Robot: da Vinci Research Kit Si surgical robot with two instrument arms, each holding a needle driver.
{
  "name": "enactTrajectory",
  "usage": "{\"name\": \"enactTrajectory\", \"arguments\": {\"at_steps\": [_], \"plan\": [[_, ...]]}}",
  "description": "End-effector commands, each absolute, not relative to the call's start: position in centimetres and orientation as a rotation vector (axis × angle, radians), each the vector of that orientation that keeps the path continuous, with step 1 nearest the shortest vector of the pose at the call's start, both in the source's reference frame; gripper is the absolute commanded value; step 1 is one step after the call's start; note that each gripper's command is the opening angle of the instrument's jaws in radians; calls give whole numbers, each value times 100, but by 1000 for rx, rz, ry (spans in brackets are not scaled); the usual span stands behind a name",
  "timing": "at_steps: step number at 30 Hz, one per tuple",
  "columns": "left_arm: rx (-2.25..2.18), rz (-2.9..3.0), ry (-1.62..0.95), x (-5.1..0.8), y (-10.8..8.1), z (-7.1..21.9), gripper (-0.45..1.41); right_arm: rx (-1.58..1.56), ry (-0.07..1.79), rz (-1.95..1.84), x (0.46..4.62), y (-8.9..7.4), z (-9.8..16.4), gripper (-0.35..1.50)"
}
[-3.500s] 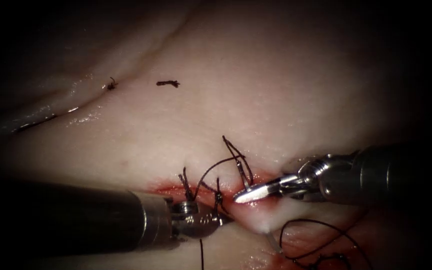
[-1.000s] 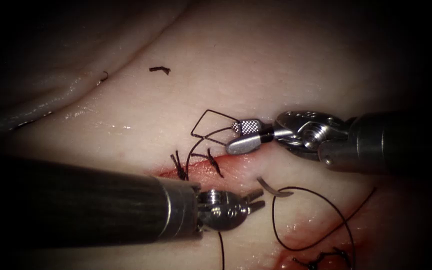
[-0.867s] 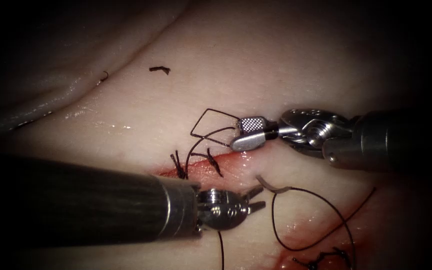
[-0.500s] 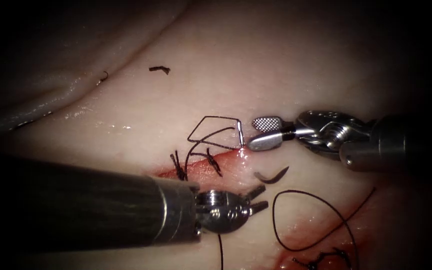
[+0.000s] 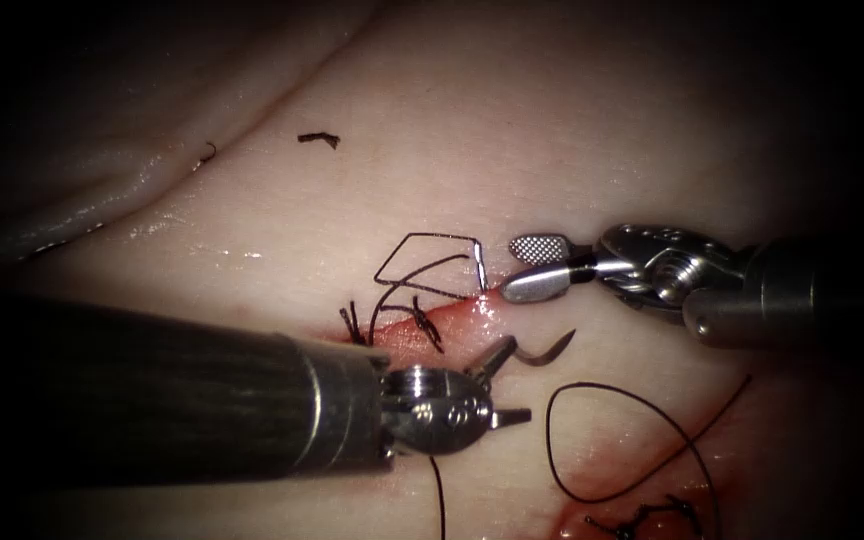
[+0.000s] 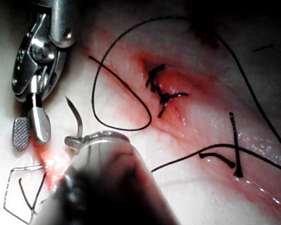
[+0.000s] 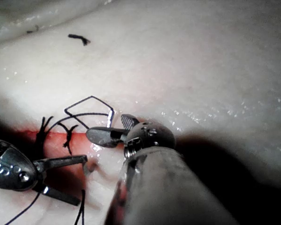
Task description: Wound Closure
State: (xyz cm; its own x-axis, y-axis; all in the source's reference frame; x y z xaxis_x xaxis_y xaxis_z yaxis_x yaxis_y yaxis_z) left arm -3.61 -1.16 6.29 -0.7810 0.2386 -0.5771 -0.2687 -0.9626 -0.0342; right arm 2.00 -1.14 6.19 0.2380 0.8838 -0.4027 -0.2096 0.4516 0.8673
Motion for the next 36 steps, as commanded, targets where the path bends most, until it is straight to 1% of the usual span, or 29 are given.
{"name": "enactTrajectory", "arguments": {"at_steps": [1,4,6,7,8,11,15,16,20,23,26,27,28,31,34,36], "plan": [[-875,2734,72,-368,-119,636,84,782,1068,859,206,-121,626,126],[-883,2729,74,-368,-117,636,86,781,1069,856,203,-123,627,125],[-890,2724,81,-368,-115,636,83,780,1068,856,201,-124,628,125],[-892,2722,82,-367,-113,636,79,778,1068,858,201,-124,628,125],[-899,2716,90,-367,-109,638,71,773,1071,867,198,-124,628,125],[-914,2712,92,-366,-105,643,64,765,1078,884,193,-123,628,121],[-953,2697,99,-370,-103,647,39,753,1086,906,183,-119,629,121],[-985,2682,108,-371,-102,647,24,737,1087,923,175,-115,631,121],[-1004,2679,100,-373,-103,646,5,684,1088,977,150,-103,635,121],[-1007,2679,100,-374,-103,647,2,655,1100,1020,134,-96,636,121],[-1033,2679,96,-376,-106,647,-27,639,1103,1048,118,-95,637,118],[-1062,2661,81,-377,-107,645,-45,647,1101,1047,114,-97,637,118],[-1076,2646,74,-378,-109,644,-45,652,1101,1045,113,-99,636,116],[-1231,2439,-71,-382,-114,641,-45,658,1121,1023,113,-106,634,115],[-1337,2246,-157,-376,-113,639,-45,642,1144,1002,115,-110,632,109],[-1395,2117,-211,-371,-111,635,-45,645,1161,981,116,-112,632,109]]}}
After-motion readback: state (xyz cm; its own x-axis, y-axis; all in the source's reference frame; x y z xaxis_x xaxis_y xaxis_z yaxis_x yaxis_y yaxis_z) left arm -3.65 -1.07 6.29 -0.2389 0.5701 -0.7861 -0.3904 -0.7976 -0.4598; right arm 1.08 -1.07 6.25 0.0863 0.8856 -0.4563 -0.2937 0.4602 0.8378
